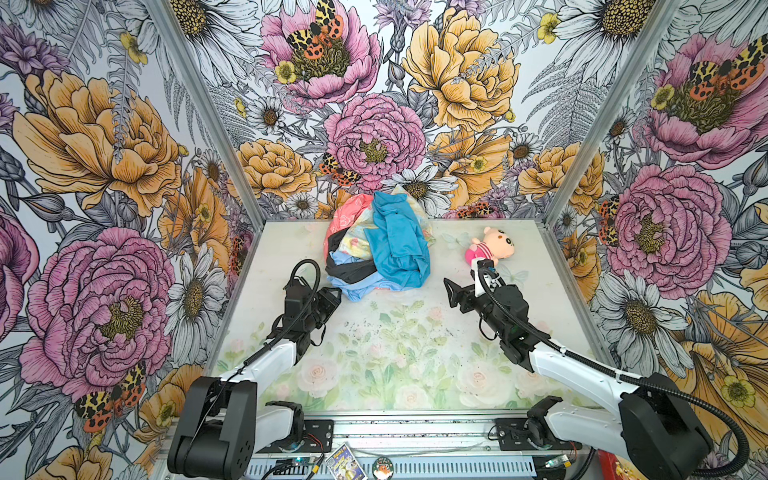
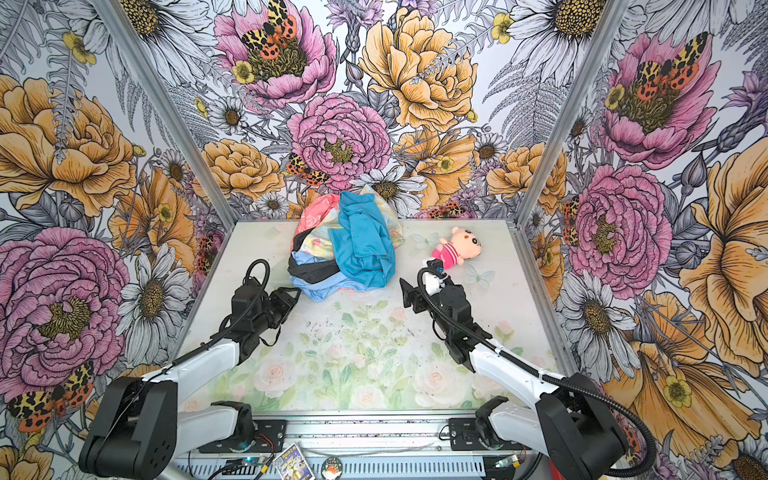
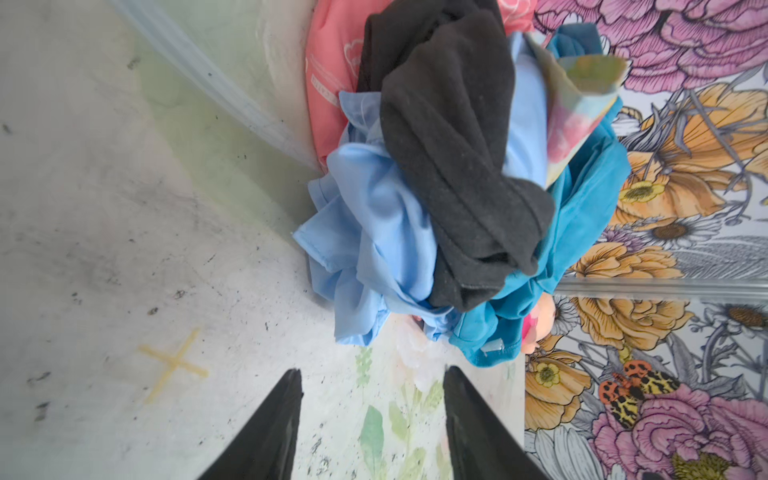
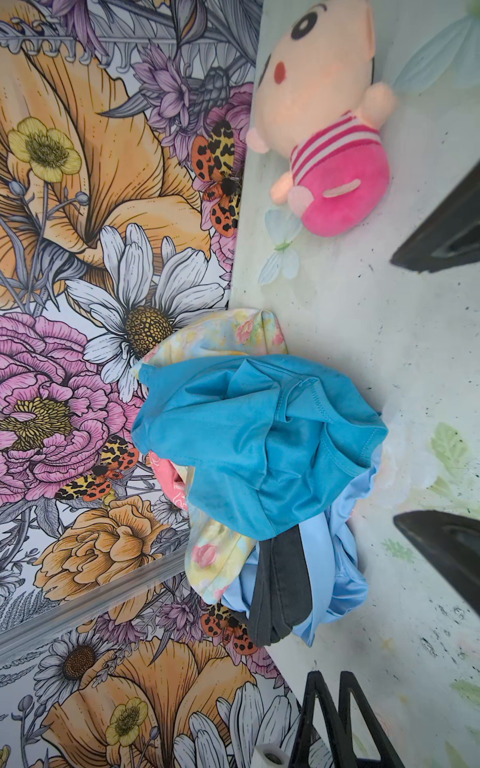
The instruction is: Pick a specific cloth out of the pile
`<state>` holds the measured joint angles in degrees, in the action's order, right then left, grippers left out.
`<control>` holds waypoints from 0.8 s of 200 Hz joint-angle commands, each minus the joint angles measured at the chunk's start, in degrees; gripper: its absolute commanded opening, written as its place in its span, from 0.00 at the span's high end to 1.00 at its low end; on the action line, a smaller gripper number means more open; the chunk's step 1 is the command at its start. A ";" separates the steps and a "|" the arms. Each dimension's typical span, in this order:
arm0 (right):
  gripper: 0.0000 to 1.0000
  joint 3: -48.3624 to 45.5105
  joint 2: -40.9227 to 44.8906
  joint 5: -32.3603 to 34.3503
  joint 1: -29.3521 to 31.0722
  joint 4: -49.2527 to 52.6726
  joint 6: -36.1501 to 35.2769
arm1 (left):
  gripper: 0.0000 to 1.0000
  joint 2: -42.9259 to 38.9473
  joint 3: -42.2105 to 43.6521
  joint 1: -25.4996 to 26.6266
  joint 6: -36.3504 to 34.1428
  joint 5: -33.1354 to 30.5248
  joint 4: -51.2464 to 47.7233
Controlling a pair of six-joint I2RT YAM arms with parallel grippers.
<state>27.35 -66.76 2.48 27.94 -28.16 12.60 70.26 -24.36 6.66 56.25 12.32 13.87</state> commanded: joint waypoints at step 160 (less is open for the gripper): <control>0.10 0.92 -3.68 -5.69 2.64 -2.93 -0.82 | 0.59 20.27 -4.21 -2.43 11.51 3.42 24.55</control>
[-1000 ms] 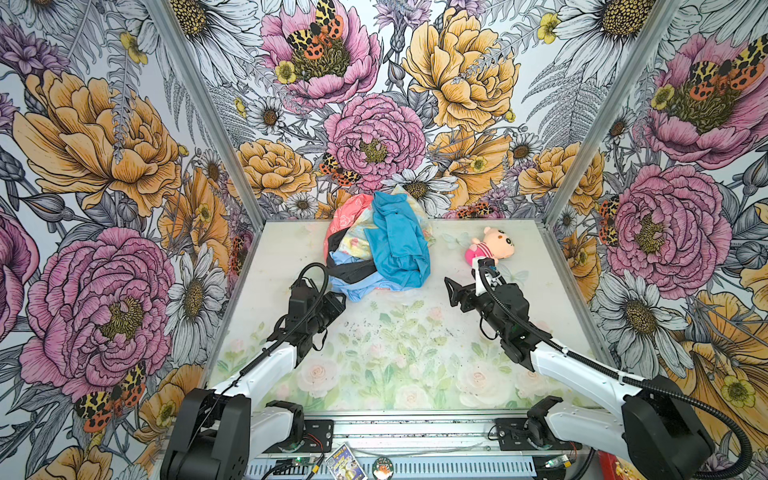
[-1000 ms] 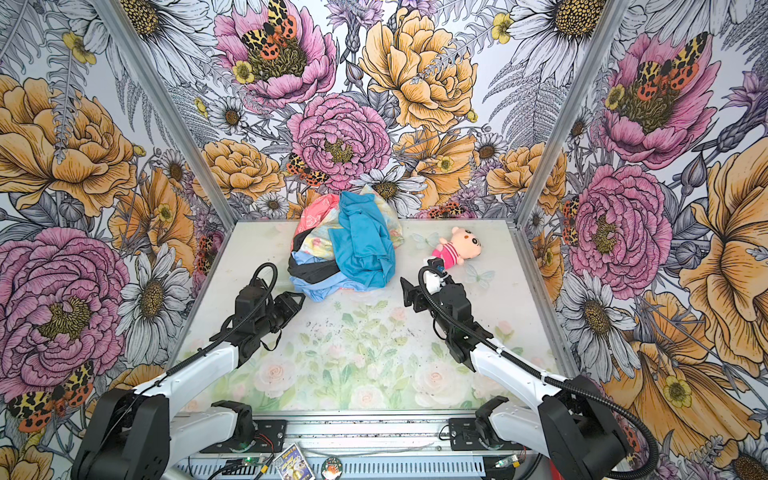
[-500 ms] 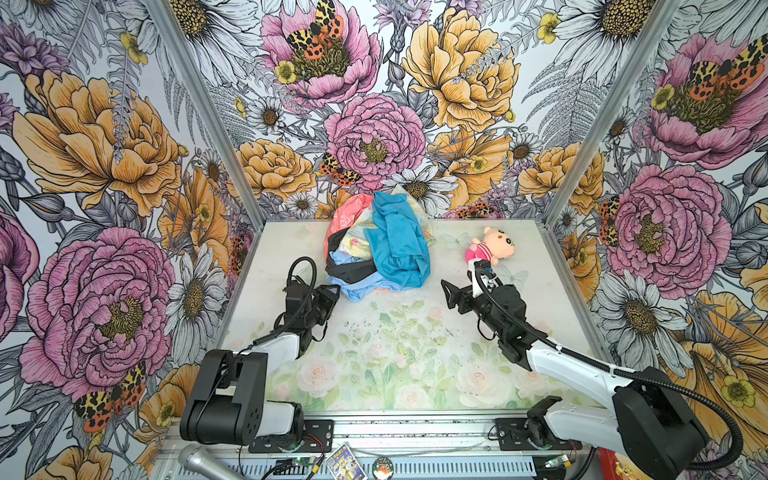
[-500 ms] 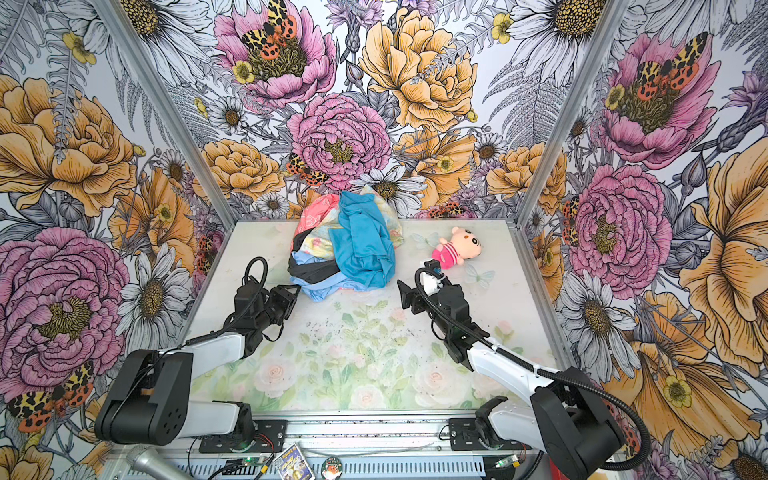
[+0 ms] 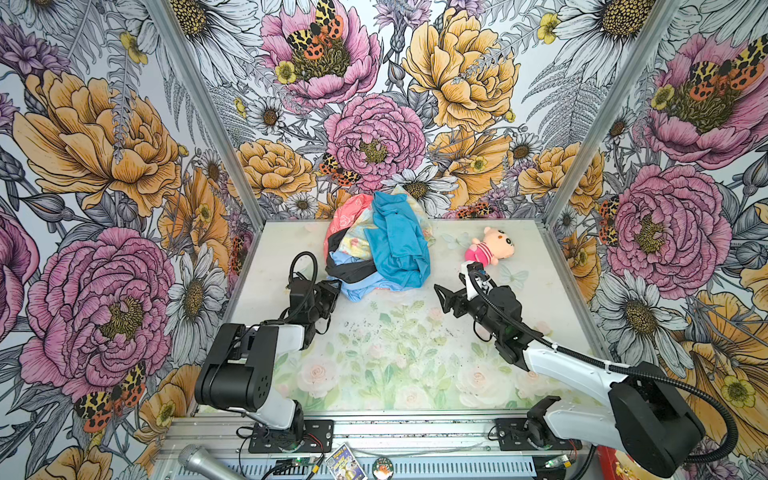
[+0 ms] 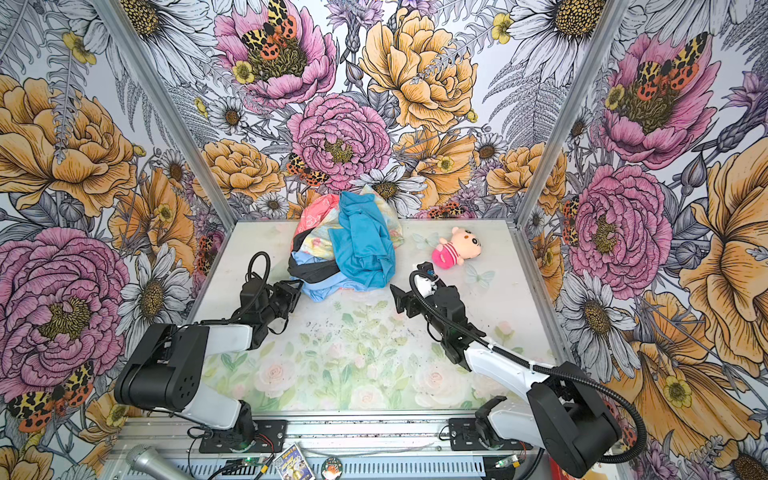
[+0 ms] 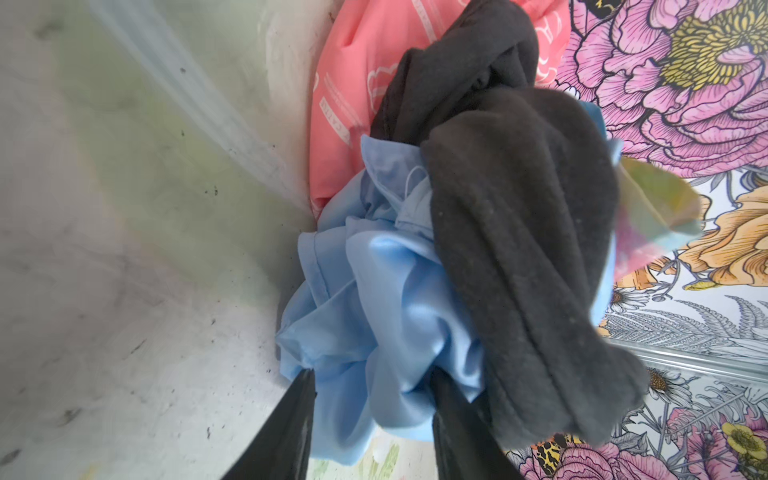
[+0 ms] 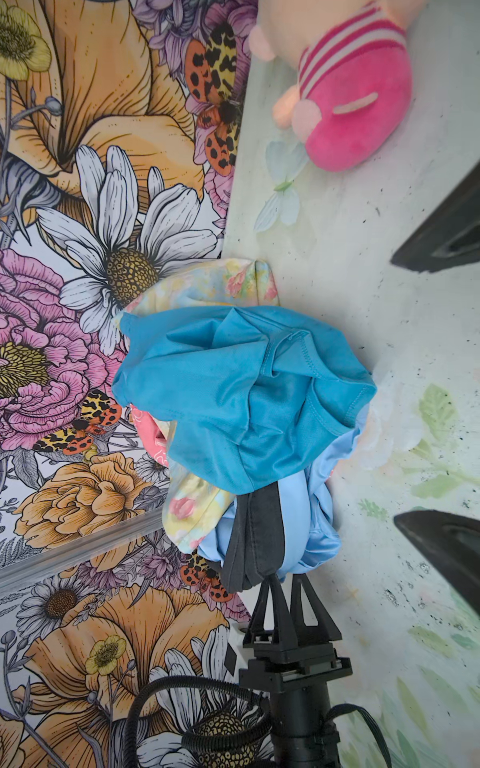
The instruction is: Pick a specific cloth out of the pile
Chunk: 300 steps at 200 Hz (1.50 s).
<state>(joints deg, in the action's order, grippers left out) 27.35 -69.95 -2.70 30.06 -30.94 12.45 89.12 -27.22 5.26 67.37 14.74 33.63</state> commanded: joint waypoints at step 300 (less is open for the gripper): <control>0.10 8.45 4.30 3.97 1.93 13.44 -1.83 | 1.00 -6.91 -51.92 1.16 -22.66 -1.78 -36.20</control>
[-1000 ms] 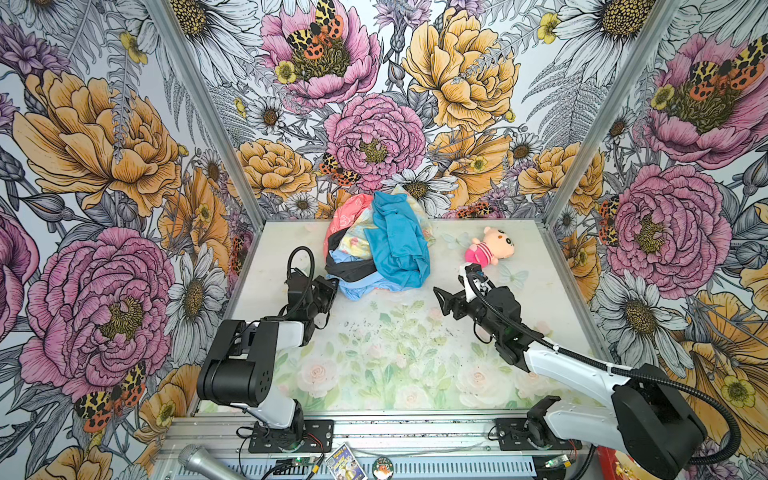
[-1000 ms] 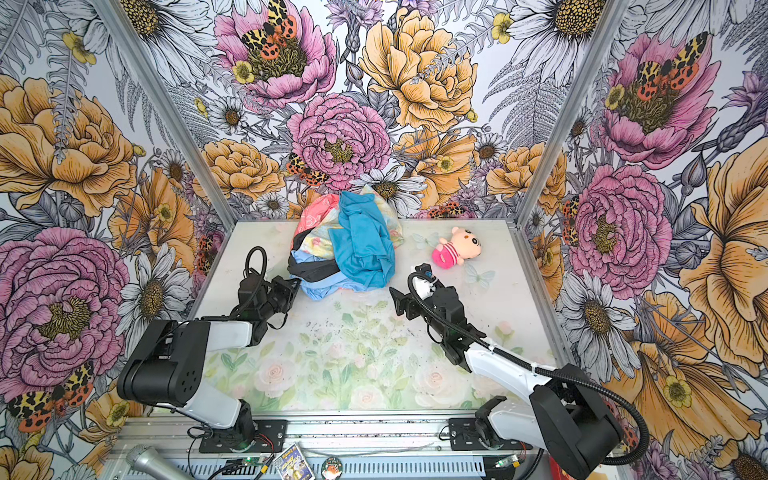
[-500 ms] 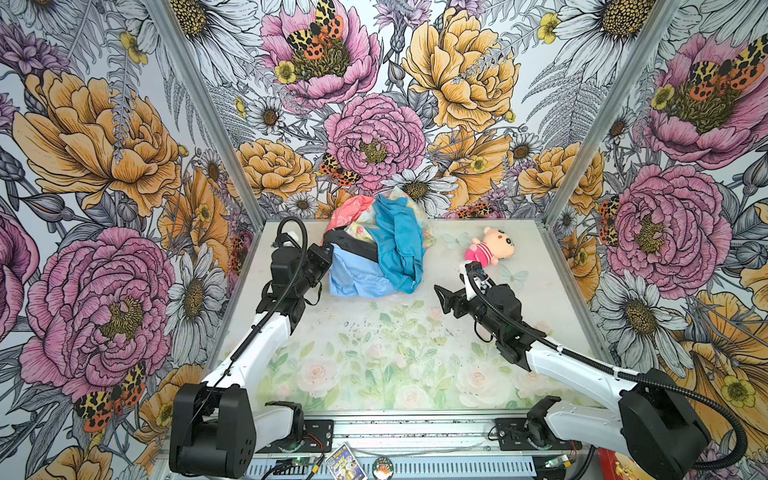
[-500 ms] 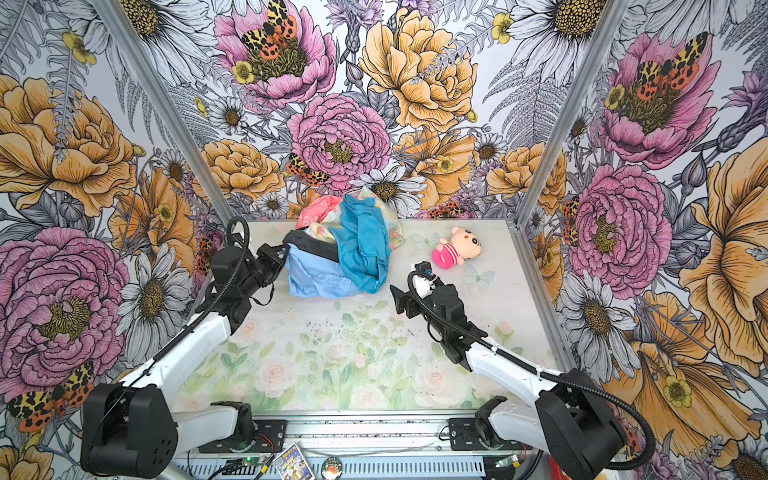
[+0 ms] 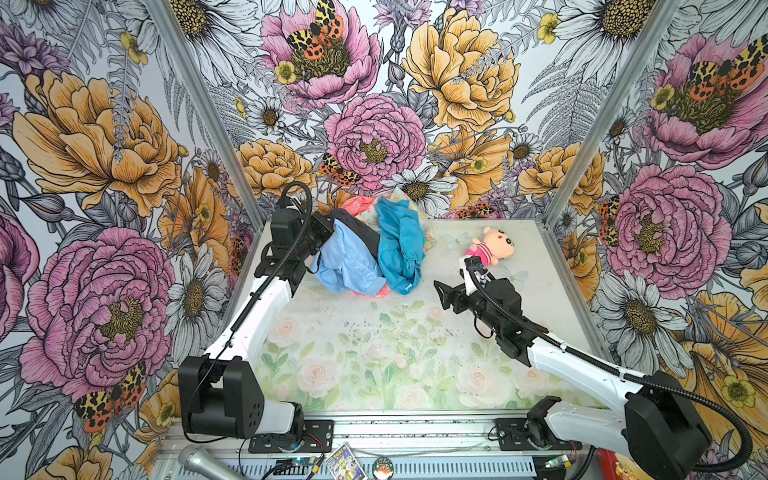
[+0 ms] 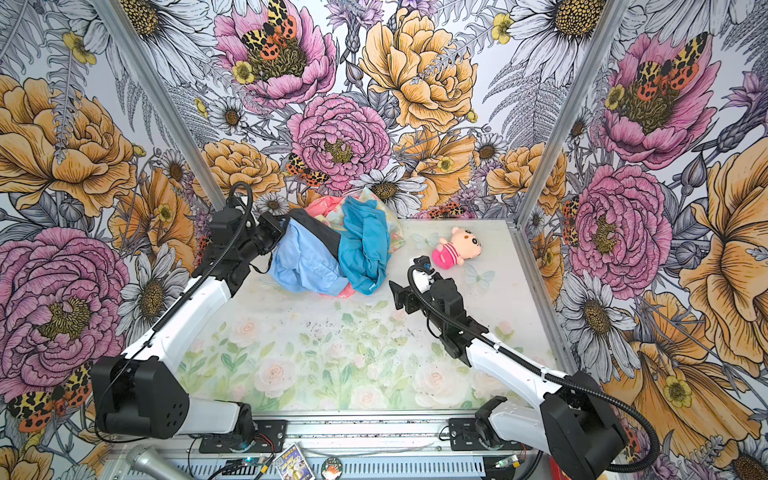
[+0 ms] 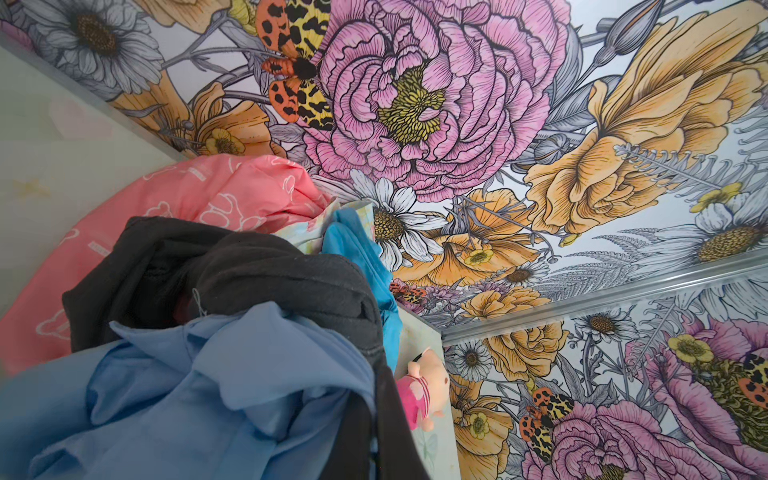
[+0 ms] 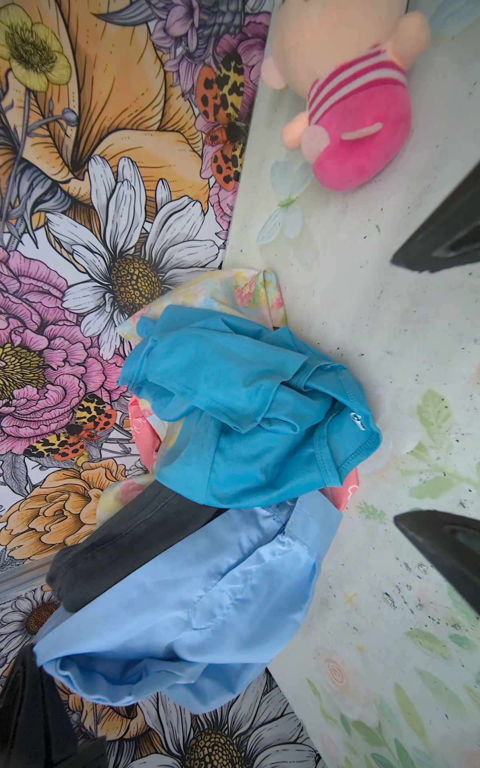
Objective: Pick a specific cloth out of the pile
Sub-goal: 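Grasp the light blue shirt with the left gripper and lift it up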
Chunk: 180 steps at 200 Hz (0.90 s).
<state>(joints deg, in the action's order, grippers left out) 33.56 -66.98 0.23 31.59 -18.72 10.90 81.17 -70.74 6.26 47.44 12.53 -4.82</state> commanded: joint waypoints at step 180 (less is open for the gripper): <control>0.08 8.04 -2.17 -2.17 0.49 -2.59 -0.10 | 1.00 14.99 -42.98 6.32 -7.53 3.62 -8.36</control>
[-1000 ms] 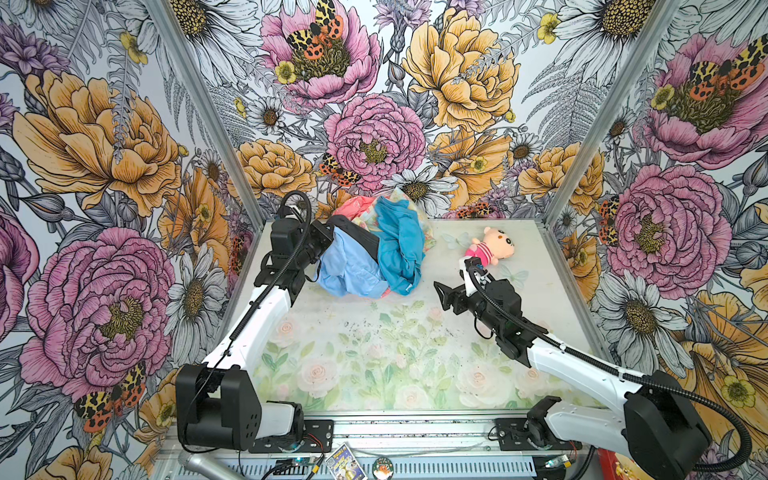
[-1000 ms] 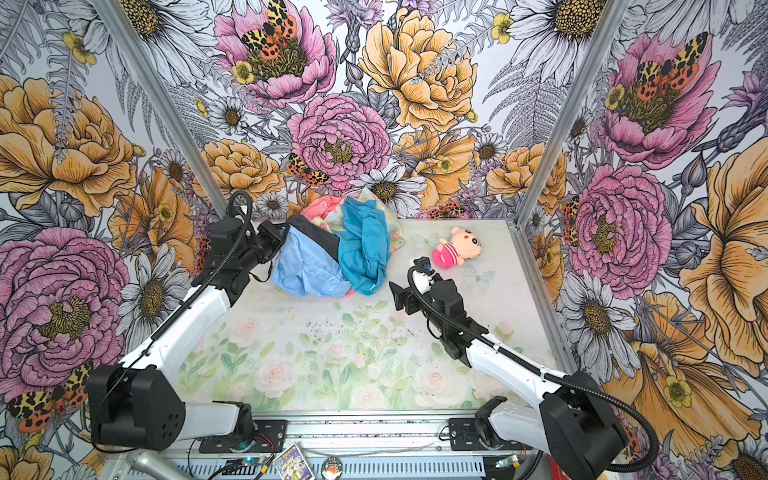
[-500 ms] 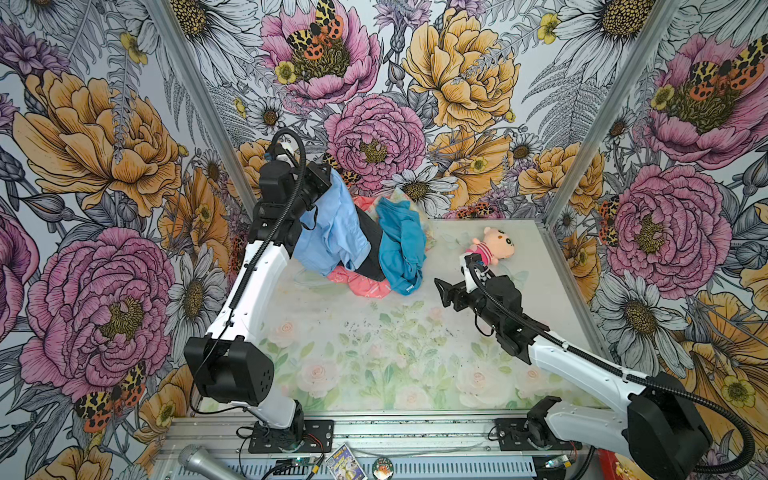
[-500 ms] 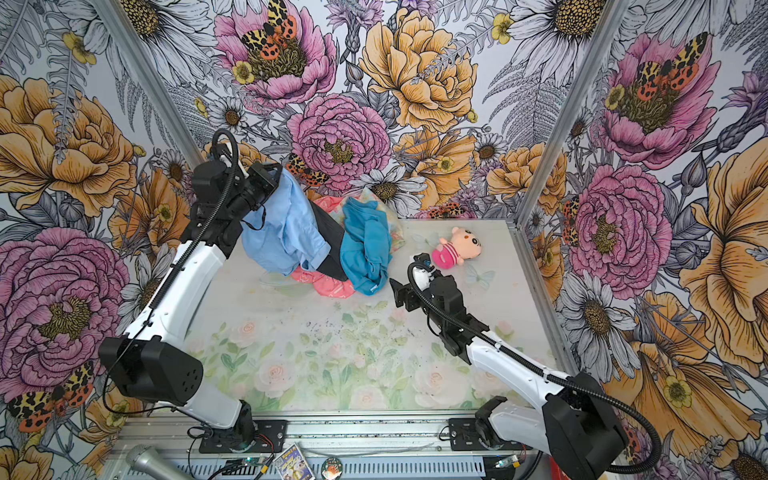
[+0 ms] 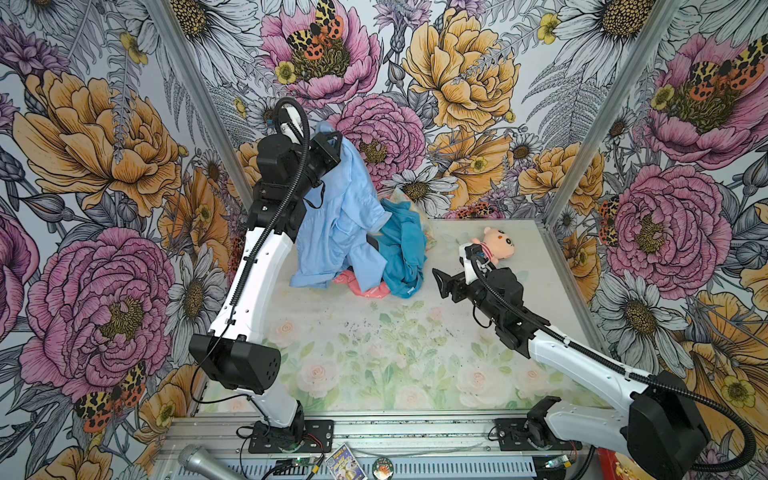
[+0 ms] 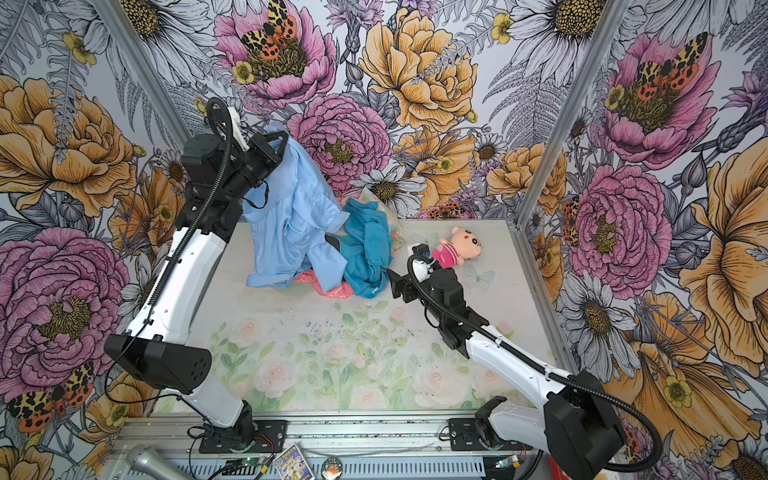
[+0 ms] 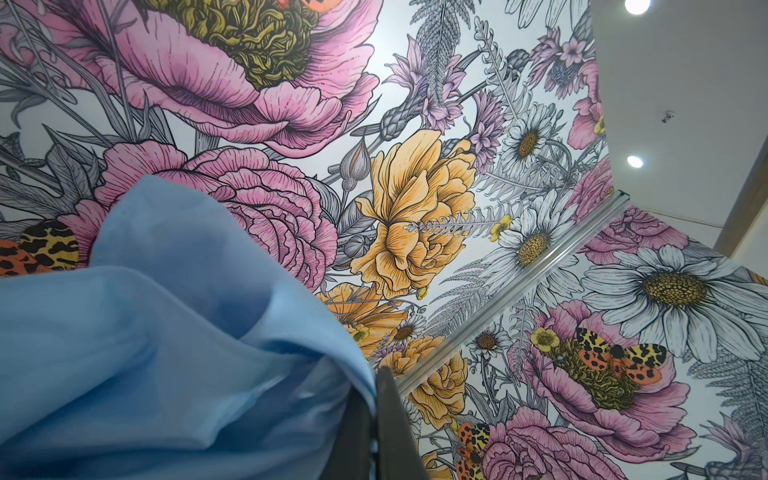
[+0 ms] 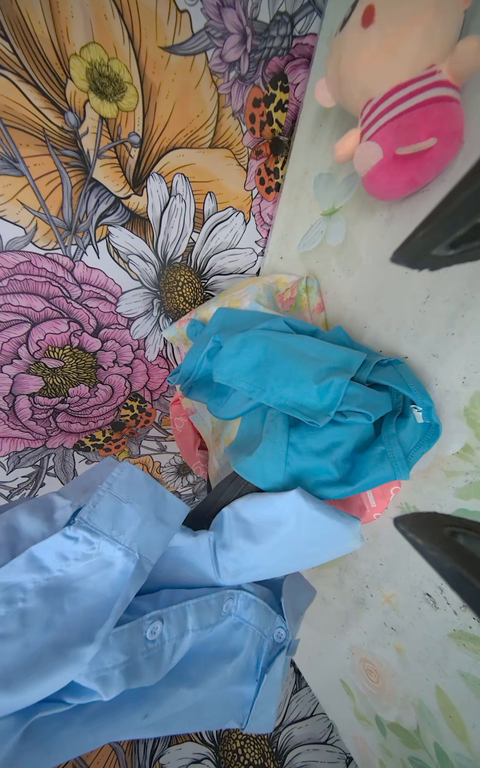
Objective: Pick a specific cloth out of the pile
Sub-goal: 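Grasp the light blue shirt with the left gripper and lift it up, then grasp the raised light blue shirt with the right gripper beside the left gripper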
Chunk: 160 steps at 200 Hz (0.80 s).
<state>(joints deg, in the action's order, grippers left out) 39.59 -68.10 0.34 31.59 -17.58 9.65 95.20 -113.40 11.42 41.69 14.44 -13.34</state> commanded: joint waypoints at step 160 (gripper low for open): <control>0.00 19.31 -24.76 -5.57 9.31 -25.08 5.06 | 1.00 1.51 0.43 10.11 -2.05 4.19 -0.17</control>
<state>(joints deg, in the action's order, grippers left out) 55.72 -88.79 -5.85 39.92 -34.70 12.10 97.51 -112.81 20.43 40.88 16.84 -15.03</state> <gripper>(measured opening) 0.995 0.051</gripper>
